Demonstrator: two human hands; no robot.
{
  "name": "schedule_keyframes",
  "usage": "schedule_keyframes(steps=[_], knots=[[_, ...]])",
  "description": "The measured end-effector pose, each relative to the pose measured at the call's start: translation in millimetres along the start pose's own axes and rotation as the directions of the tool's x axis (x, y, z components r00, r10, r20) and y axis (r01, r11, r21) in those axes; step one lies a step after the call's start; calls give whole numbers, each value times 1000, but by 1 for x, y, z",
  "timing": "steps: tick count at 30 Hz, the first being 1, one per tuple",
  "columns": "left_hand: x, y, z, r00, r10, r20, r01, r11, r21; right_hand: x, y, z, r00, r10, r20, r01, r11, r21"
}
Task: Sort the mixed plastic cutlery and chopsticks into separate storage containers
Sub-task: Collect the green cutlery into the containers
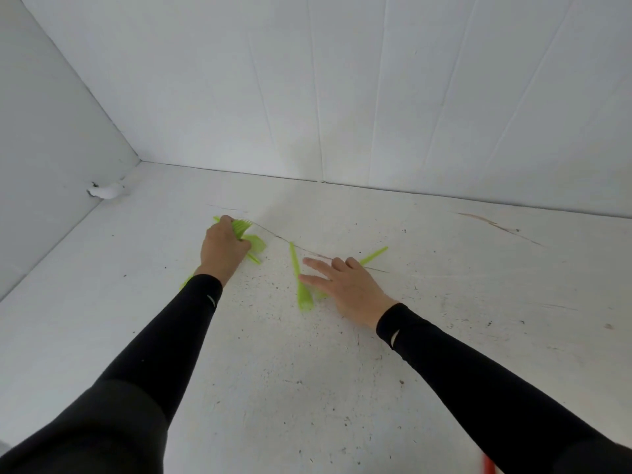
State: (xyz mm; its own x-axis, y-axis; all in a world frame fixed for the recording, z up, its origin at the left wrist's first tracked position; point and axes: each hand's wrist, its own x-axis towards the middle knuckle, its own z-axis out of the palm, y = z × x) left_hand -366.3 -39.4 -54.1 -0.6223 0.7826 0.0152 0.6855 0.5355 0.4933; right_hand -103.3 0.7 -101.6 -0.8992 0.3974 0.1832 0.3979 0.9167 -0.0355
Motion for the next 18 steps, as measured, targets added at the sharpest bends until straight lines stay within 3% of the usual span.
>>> schedule_keyframes(steps=[4, 11, 18], knots=[[5, -7, 10, 1000, -11, -14, 12, 996, 91, 6, 0, 4, 997, -82, -12, 81, 996, -32], [6, -3, 23, 996, 17, 83, -34, 978, 207, 8, -2, 5, 987, -134, -83, 127, 989, -78], [-17, 1, 24, 926, 304, 224, -330, 940, 89, -8, -5, 11, 959, 34, -281, -28, 999, 26]])
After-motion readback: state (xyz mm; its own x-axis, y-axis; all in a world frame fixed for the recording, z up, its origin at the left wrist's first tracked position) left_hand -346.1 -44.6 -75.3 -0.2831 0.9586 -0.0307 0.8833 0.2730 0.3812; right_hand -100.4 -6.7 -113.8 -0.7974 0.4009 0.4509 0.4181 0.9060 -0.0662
